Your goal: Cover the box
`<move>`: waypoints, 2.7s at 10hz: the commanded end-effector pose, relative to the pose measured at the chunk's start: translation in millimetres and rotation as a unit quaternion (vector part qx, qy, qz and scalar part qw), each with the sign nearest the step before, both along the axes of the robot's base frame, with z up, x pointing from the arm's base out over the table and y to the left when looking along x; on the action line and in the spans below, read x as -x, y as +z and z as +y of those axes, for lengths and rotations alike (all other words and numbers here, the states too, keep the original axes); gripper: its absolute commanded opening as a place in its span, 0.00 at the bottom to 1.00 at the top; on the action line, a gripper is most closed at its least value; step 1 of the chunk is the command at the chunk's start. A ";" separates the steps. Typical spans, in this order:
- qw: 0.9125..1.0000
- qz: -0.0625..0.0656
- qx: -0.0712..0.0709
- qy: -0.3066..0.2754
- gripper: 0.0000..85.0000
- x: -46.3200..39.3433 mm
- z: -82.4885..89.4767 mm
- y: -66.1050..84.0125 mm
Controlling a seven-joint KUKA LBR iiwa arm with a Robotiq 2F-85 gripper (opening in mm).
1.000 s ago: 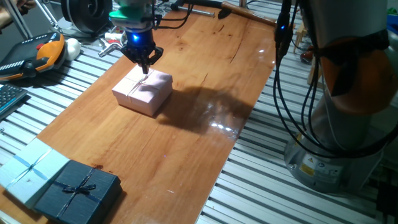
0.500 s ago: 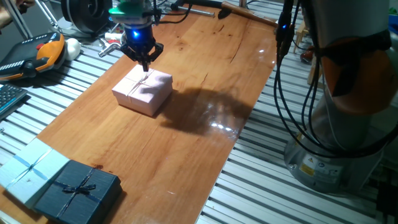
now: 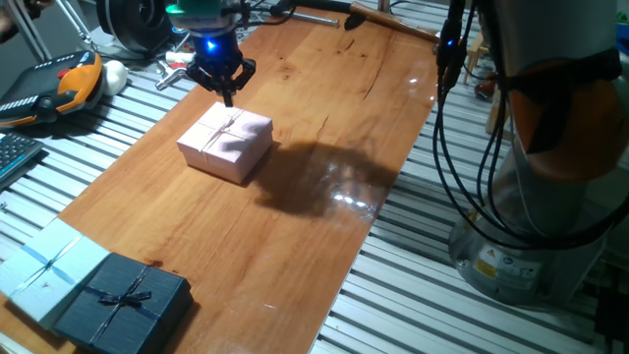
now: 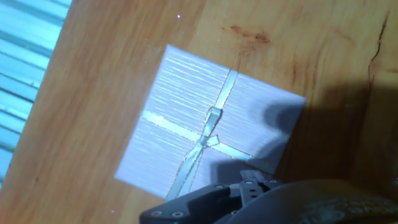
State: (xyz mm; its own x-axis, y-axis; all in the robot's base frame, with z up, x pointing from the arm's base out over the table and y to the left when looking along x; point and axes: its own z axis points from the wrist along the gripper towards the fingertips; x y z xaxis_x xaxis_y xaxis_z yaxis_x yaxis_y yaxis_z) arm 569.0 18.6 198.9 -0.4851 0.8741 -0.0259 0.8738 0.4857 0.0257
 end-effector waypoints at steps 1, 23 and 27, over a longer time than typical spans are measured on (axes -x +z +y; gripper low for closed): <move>1.000 -0.001 0.000 0.004 0.00 1.9 0.5 1.7; 0.999 -0.026 -0.003 0.042 0.00 17.0 -4.2 19.1; 0.999 -0.026 -0.002 0.044 0.00 16.5 -5.0 18.7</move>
State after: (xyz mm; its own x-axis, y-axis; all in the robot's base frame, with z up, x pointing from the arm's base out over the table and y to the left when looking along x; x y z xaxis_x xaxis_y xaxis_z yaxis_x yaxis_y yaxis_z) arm 552.6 13.5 217.7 -0.5589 0.8277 -0.0491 0.8245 0.5611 0.0730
